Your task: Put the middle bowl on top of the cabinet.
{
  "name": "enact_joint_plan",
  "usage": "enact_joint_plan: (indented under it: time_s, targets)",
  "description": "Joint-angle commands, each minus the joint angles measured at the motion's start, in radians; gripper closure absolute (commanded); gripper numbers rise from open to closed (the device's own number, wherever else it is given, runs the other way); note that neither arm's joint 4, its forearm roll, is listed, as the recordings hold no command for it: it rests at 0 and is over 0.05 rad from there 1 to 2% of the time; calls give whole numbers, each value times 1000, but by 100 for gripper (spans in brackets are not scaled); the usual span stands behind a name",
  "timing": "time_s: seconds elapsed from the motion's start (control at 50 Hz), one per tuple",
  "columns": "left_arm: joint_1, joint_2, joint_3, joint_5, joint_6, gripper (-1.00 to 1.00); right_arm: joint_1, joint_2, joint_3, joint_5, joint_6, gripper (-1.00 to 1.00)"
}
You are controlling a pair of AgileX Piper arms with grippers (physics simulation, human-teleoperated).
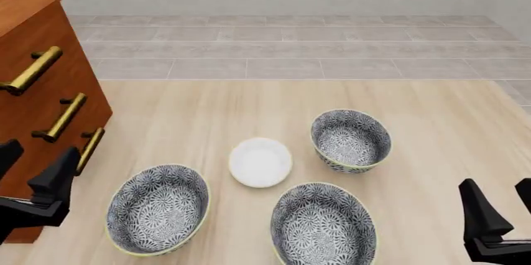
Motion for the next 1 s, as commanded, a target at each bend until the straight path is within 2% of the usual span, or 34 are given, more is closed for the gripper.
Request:
enact_joint_plan:
  time_s: [0.02, 0.44, 1.0]
  targets:
    - [1, 52, -80, 63, -3, -100, 6, 11, 0, -10, -8, -100]
    - [-17, 129, -163, 169, -34, -100, 4, 16, 0, -10, -1, -100]
    - [7, 244, -156, 185, -33, -100, 4, 44, 1, -33, 12, -100]
